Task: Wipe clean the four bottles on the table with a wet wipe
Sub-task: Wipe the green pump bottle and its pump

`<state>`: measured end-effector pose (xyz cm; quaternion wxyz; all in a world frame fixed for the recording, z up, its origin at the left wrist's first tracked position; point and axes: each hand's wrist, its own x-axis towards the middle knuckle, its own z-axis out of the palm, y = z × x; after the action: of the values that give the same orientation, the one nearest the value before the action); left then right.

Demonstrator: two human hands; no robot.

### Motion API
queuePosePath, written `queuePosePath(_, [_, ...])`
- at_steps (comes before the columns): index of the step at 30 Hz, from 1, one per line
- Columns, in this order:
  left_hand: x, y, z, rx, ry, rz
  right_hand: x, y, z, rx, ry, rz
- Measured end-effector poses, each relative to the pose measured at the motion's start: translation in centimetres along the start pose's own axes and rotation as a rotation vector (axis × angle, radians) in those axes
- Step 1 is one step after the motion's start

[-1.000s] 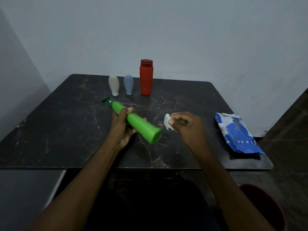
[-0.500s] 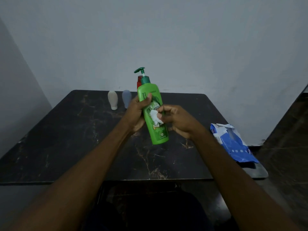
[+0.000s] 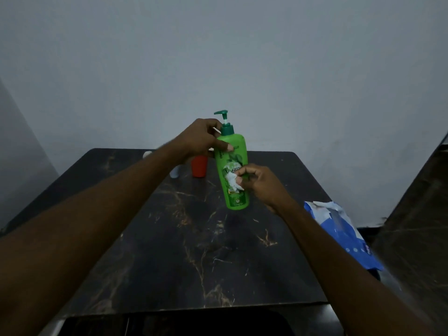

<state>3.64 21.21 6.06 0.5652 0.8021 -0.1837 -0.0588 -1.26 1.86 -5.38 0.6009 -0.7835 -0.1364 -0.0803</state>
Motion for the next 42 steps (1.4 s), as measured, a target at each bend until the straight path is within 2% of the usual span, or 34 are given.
queuePosePath(6, [6.0,1.0,-0.2,0.145,-0.022,-0.016,5.9,1.6,-0.9,-0.051,0.021,0.031])
queuePosePath(17, [13.4,-1.8,0.1,0.316,0.076,-0.103,12.4,5.2,-0.9,-0.026,0.009,0.106])
queuePosePath(34, [15.6,-2.6,-0.4,0.454,0.113,-0.117,14.7,6.3,-0.5,-0.034,0.006,0.112])
queuePosePath(42, [14.1,-2.1,-0.5,0.562,0.201,-0.089,13.5,4.3,-1.1,0.026,0.023,0.131])
